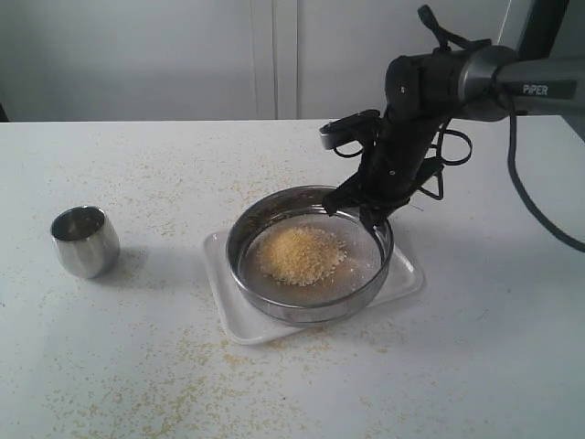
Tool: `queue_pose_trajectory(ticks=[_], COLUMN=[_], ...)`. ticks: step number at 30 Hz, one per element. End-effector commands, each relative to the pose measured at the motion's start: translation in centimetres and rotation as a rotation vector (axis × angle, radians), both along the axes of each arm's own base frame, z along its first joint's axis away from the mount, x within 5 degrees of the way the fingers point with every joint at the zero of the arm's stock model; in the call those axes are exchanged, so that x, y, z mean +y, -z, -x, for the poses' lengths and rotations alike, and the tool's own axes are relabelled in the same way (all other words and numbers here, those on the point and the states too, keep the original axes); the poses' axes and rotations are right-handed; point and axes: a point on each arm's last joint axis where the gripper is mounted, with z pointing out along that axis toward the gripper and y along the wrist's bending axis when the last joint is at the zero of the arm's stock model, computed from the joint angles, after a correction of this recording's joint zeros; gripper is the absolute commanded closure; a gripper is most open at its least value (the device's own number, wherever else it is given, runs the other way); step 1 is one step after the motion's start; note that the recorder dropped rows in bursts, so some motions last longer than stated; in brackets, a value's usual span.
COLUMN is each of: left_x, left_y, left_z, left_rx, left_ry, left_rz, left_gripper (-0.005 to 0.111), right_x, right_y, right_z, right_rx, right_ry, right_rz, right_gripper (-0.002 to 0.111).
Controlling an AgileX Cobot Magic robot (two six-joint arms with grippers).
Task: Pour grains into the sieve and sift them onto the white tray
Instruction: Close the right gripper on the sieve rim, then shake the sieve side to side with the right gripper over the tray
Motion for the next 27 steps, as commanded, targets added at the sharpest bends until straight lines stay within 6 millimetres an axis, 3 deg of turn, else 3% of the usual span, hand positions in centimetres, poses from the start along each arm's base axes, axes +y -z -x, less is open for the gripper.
queue_pose_trajectory(ticks=[1, 14, 17, 21, 24, 27], left_x=[0.1, 0.1, 0.1, 0.1, 0.1, 0.1], left_y=[0.1, 0.1, 0.1, 0.1, 0.1, 0.1], left_z=[0.2, 0.2, 0.2, 0.2, 0.2, 0.2], left_rx=[0.005, 0.005, 0.005, 0.005, 0.005, 0.005], left_ry=[-0.005, -0.005, -0.005, -0.005, -0.005, -0.005], left_rz=[-0.005, -0.005, -0.005, -0.005, -0.005, -0.005], left_gripper=[0.106, 0.106, 0.106, 0.106, 0.106, 0.106], right_x=[0.0, -2.2, -2.2, -3.0, -2.3, -2.9], right_y=[-1.8, -3.7, -3.9, -3.9, -3.7, -3.8], right_z=[0.3, 0.0, 0.1, -0.4, 0.2, -0.4], right_rx=[-0.021, 0.005, -0.008, -0.008, -0.003, -0.028], right_ry=[-0.005, 0.076, 0.006, 0.142, -0.056, 0.105], right_rz=[-0.031, -0.183, -0.16, -0.213, -0.158, -0.168], right_gripper=[0.108, 0.108, 0.108, 0.108, 0.108, 0.108])
